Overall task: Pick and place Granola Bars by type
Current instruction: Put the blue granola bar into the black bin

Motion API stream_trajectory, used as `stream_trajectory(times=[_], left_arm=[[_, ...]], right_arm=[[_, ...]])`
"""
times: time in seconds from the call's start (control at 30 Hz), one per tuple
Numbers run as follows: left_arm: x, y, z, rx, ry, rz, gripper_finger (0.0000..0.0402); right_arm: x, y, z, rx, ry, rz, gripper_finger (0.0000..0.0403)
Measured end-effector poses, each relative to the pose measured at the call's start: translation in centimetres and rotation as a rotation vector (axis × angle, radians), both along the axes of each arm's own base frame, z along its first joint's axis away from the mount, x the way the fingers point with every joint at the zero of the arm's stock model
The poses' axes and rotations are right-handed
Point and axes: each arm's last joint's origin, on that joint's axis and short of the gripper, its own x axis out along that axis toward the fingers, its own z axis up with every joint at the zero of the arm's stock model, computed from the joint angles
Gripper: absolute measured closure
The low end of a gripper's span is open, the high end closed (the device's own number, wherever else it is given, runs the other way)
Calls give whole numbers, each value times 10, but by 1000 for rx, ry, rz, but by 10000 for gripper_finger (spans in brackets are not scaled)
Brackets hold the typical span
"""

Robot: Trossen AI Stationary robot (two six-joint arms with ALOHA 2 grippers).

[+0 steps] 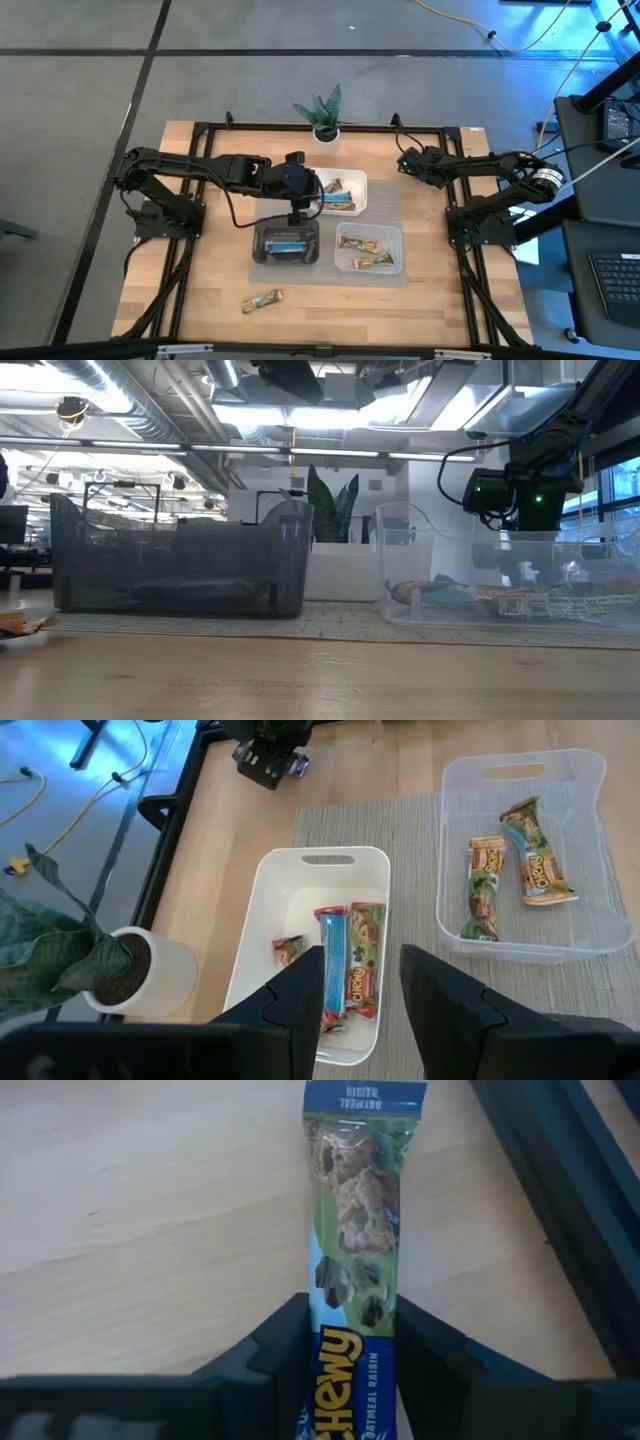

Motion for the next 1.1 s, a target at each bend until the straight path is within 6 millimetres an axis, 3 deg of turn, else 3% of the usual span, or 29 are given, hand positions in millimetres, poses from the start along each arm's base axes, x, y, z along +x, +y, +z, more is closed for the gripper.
stream_trajectory(times=[0.47,0.7,0.9,1.1], left_arm=[[-7,-1,-6,6,97,-4,276],[-19,0,-13,-31,218,49,276],[-27,1,-14,-67,264,96,276],[-32,1,-6,-74,230,101,276]], right_arm=[[1,0,0,45,85,171,296],[16,0,11,81,97,372,298],[33,-4,42,-6,71,473,298],[47,-5,100,-151,36,602,298]])
